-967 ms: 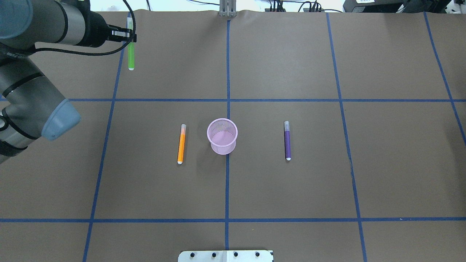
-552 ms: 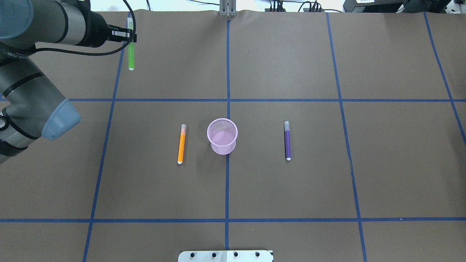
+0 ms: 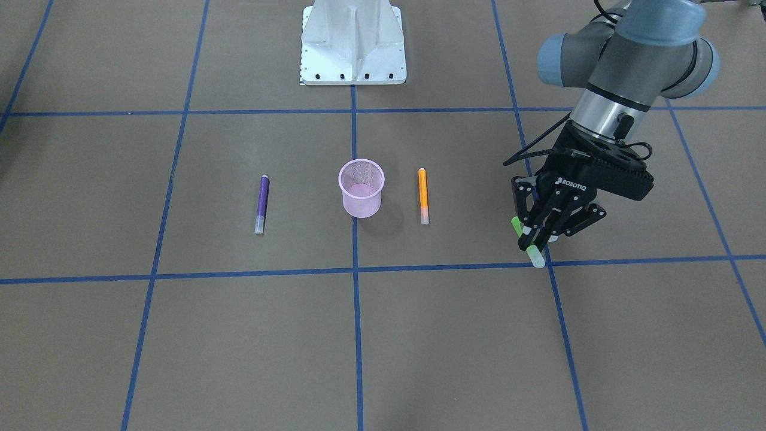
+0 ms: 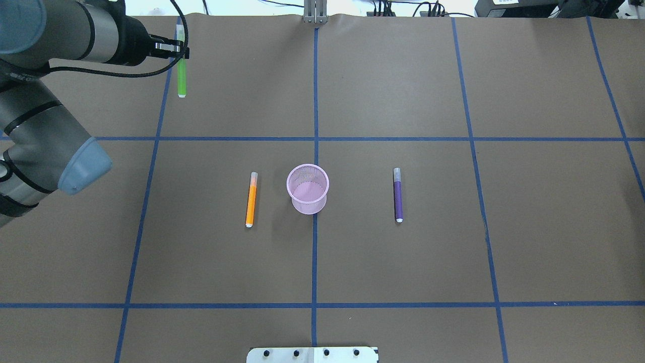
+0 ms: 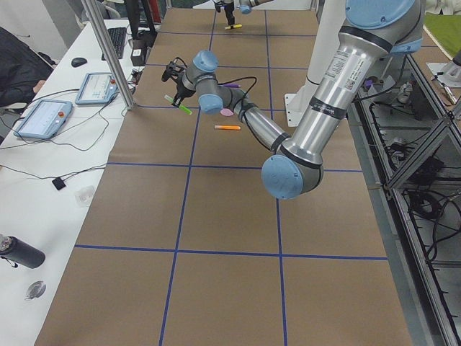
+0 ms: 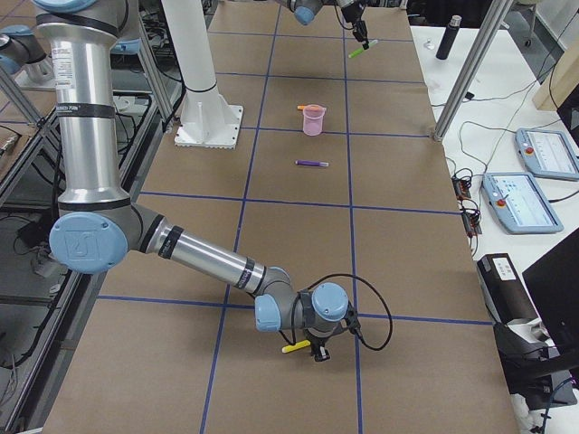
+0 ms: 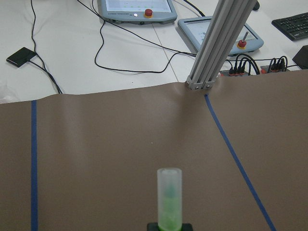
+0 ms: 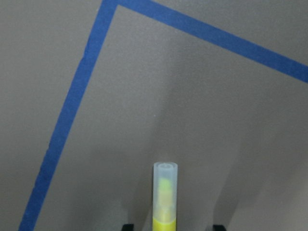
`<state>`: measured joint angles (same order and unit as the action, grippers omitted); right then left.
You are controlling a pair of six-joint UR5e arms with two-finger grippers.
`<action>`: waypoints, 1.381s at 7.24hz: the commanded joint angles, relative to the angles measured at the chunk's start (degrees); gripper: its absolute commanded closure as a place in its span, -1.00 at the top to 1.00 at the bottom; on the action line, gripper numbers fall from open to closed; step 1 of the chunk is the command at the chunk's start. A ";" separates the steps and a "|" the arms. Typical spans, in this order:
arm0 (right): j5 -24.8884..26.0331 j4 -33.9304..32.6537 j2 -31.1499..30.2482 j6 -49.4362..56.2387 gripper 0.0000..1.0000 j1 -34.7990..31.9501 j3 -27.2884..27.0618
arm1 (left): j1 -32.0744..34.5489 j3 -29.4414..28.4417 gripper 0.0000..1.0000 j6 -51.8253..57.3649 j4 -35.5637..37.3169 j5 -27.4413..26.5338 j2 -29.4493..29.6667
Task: Collect pens into pen holder
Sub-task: 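Lift the green marker upright with the left gripper toward the cup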
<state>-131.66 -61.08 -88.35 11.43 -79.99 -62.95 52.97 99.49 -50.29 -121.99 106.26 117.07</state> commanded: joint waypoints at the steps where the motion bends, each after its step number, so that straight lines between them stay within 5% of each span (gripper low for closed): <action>1: 0.00 0.00 0.11 0.08 -0.53 0.27 0.11 | -0.06 0.00 -1.00 0.10 0.00 0.00 0.00; 2: 0.00 0.08 0.11 0.52 -0.99 0.27 0.11 | -0.06 0.00 -1.00 0.10 0.00 0.00 0.00; 4: -0.78 -0.35 0.36 1.22 -1.00 0.27 -1.02 | -0.06 0.09 -1.00 0.19 0.00 0.00 0.26; 6: -7.43 -0.62 0.37 0.71 -1.00 -0.43 -4.70 | -0.32 2.36 -1.00 -0.07 -3.83 -0.18 1.14; 7: -11.47 -2.79 1.41 0.18 -1.00 -2.87 -6.20 | -1.55 4.46 -1.00 -0.08 -8.22 -3.40 -0.51; 10: -11.87 -11.78 3.79 0.00 -1.00 -4.39 -15.87 | -23.55 6.78 -1.00 -2.27 -18.31 -27.28 -2.46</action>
<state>-143.32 -70.80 -85.65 11.59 -83.99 -75.74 38.59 106.41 -51.91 -134.49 87.94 115.04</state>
